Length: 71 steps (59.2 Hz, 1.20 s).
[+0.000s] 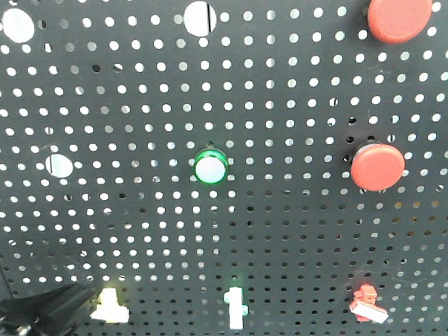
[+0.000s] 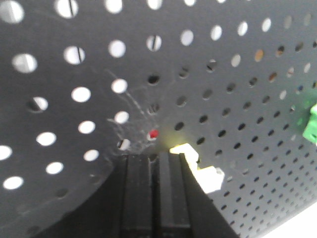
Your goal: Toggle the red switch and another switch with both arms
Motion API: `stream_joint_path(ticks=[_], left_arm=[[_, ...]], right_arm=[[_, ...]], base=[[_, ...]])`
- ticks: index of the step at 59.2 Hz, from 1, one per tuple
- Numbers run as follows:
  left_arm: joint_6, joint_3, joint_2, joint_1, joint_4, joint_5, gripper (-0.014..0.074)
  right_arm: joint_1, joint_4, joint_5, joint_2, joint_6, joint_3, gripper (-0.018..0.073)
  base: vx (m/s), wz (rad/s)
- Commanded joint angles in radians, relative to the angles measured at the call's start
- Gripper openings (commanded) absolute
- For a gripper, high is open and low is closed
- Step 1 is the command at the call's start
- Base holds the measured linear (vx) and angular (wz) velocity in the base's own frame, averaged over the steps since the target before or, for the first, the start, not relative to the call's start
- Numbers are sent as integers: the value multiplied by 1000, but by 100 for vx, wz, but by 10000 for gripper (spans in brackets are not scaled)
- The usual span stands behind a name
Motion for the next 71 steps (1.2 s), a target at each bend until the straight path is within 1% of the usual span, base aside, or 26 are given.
stream_joint_path(ticks=[1, 5, 10, 17, 25, 29, 33, 36, 41, 45, 50, 56, 60, 61, 65, 68, 71], left_arm=[[-9, -37, 22, -2, -10, 26, 3], [-7, -31, 22, -2, -10, 114, 3], [-8, -17, 21, -2, -10, 171, 3], [-11, 16, 14, -2, -23, 195, 3], [-10, 45, -10, -2, -91, 204, 3], [-9, 61, -31, -2, -113, 207, 3], [-7, 80, -64, -2, -115, 210, 3], [-7, 94, -89, -2, -115, 215, 3], [1, 118, -142, -2, -114, 235, 3], [1, 136, -188, -2, -108, 251, 3], [1, 158, -239, -2, -106, 269, 3], [1, 191, -305, -2, -104, 277, 3], [1, 206, -332, -2, -85, 278, 3], [1, 210, -337, -2, -76, 282, 3], [0, 223, -358, -2, -51, 287, 3], [0, 227, -365, -2, -30, 296, 3], [0, 227, -365, -2, -25, 298, 3]], right_arm=[[1, -9, -76, 12, -6, -33, -6], [1, -9, -77, 12, -6, -33, -6], [1, -9, -77, 12, -6, -33, -6], [1, -9, -78, 12, -6, -33, -6], [1, -8, -76, 12, -6, -33, -6], [1, -4, -75, 16, -6, -33, -6], [8, -1, -74, 23, -6, -33, -6], [28, 0, -73, 34, -11, -33, -6], [82, 3, -69, 63, -65, -33, -6], [152, 33, -69, 90, -142, -33, -6], [235, 97, -81, 130, -245, -33, -6], [366, 188, -115, 202, -364, -33, -6], [454, 236, -144, 253, -431, -33, -6], [482, 249, -153, 264, -439, -33, -6], [542, 276, -204, 301, -449, -33, -6], [578, 287, -240, 320, -449, -33, -6], [598, 294, -278, 338, -449, -33, -6]], base=[[0, 1], [0, 1], [0, 0], [0, 0], [0, 0], [0, 0], [0, 0], [0, 0], [0, 0], [0, 0], [0, 0], [0, 0], [0, 0], [0, 0], [0, 0], [0, 0], [0, 0]])
